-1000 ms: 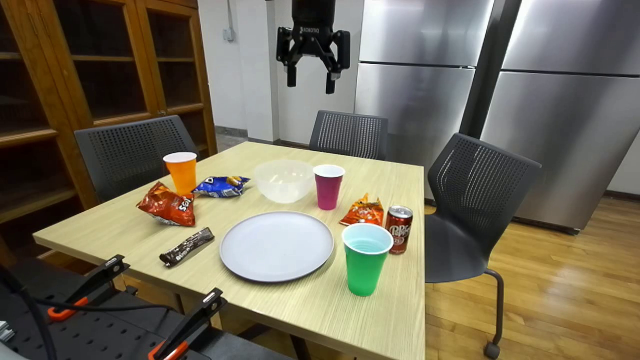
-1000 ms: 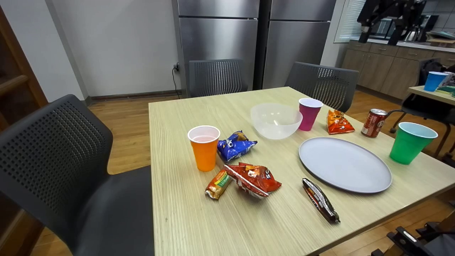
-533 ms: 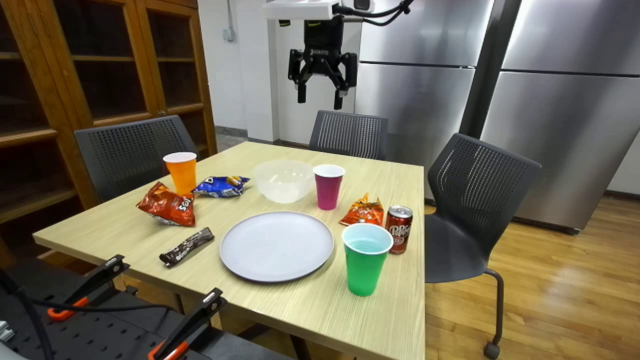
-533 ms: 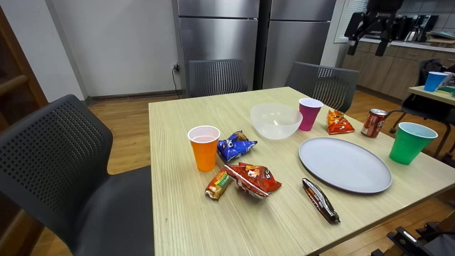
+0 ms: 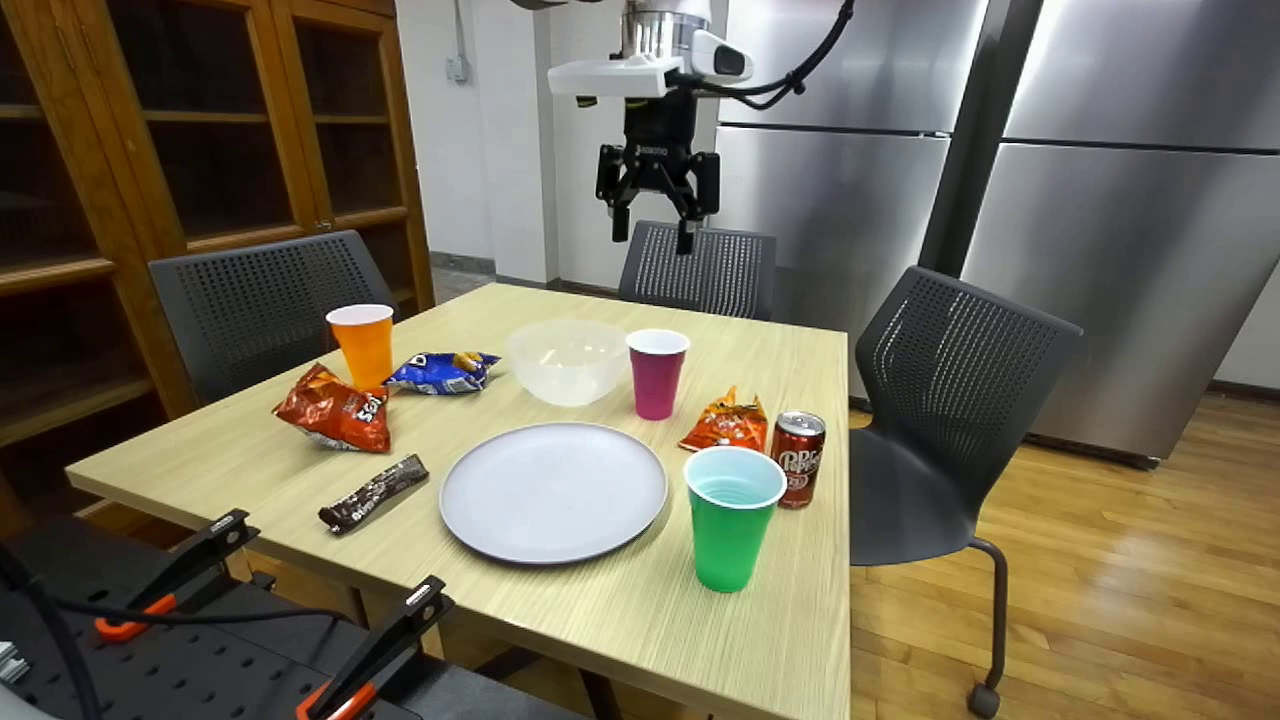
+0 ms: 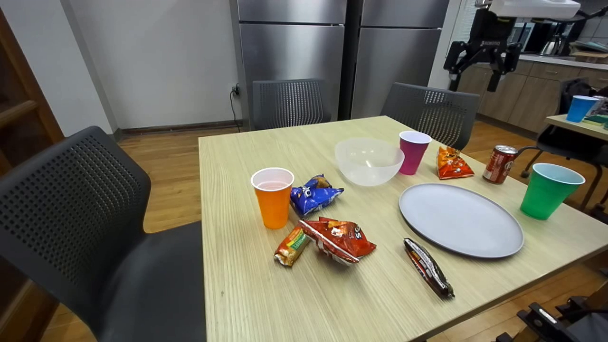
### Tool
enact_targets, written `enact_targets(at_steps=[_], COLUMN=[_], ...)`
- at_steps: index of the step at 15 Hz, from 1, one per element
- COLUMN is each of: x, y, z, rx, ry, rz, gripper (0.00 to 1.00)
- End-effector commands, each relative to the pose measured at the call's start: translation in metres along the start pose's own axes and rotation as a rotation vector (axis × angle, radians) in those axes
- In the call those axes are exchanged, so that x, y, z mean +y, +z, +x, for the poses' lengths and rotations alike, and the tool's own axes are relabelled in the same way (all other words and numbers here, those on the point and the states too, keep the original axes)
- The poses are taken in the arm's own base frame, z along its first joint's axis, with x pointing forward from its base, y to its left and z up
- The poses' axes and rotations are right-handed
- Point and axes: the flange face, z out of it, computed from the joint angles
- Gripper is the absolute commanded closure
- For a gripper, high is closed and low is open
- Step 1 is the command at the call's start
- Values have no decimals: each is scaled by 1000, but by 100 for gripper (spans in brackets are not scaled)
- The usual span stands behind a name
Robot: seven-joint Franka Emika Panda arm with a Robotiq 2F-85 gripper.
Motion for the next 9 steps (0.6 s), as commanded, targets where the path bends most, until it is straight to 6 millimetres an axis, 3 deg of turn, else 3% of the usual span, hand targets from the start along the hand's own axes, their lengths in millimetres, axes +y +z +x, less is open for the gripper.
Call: enact_targets(at_steps=[1,9], x=[-4,-10], y=[11,39], z=[20,45], rx=[-14,-25], ry=[60,173], rz=[-16,-40], gripper=[0,0])
